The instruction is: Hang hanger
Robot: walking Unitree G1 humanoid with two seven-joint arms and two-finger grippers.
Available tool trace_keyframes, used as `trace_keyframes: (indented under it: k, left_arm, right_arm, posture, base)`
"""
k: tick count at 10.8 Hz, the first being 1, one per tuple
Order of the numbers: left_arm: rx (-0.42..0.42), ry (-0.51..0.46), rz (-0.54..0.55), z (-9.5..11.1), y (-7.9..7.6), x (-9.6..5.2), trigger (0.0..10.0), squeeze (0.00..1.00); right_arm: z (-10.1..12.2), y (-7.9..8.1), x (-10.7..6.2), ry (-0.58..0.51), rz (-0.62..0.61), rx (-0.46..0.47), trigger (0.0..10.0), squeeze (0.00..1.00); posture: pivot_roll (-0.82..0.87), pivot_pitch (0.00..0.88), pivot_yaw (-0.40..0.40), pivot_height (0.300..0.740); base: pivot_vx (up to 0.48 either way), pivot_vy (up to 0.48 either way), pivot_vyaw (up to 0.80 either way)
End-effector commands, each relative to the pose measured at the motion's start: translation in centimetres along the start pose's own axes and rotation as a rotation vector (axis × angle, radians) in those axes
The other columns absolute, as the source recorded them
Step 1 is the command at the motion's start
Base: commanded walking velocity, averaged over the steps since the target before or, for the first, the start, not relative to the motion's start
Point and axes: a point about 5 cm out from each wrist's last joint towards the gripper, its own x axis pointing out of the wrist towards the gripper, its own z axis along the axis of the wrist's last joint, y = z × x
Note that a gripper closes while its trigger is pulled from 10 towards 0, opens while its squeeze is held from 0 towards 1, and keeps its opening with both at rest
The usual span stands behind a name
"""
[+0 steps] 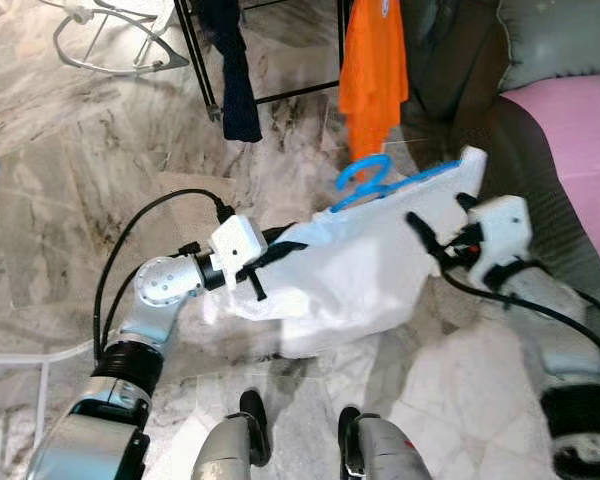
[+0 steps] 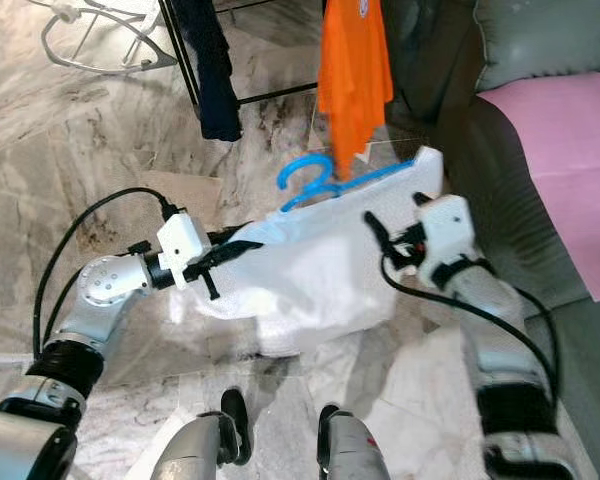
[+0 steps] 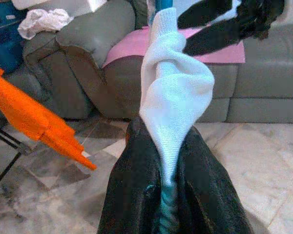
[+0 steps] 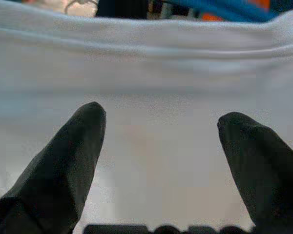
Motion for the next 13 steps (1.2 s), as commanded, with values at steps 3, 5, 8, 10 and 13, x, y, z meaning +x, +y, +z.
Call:
trace_keyframes:
  k: [3, 5, 8, 10, 13]
  left_arm:
    - [-0.007, -0.018, -0.005, 0.1, -0.3, -0.2, 0.0, 0.0]
    - [-0.024, -0.002, 0.001, -0.3, -0.3, -0.5, 0.0, 0.0]
    - [-0.031, 0.01, -0.002, -0.6, -0.4, -0.6, 0.0, 0.0]
    - [-0.039, -0.005, -0.033, -0.4, -0.7, -0.5, 0.0, 0.0]
    - [-0.038, -0.014, -0.062, -0.3, -1.0, -1.1, 0.0, 0.0]
  right_arm:
    - [1.1, -0.4, -0.1, -0.076, -0.003, 0.047, 10.0, 0.41]
    - [1.5, -1.9, -1.1, -0.07, -0.036, -0.039, 10.0, 0.0]
    - [2.2, -4.3, -2.2, -0.019, -0.059, -0.281, 10.0, 0.0]
    - [2.6, -4.4, -1.8, -0.011, 0.009, -0.378, 10.0, 0.0]
    - [3.0, -4.4, -1.0, -0.018, 0.082, -0.403, 0.0, 0.0]
  posture:
    - [-0.19, 0.336, 0.053, 0.74]
    - [-0.19, 0.338, 0.051, 0.74]
    - [-0.2, 0.336, 0.05, 0.74]
    - [-0.2, 0.335, 0.049, 0.74]
    - [-0.18, 0.335, 0.042, 0.74]
  base:
    - [0.0, 0.0, 0.0]
    - [0.0, 0.0, 0.0]
    - [0.0, 0.0, 0.0]
    - [0.0, 0.0, 0.0]
    - [0.0, 0.0, 0.0]
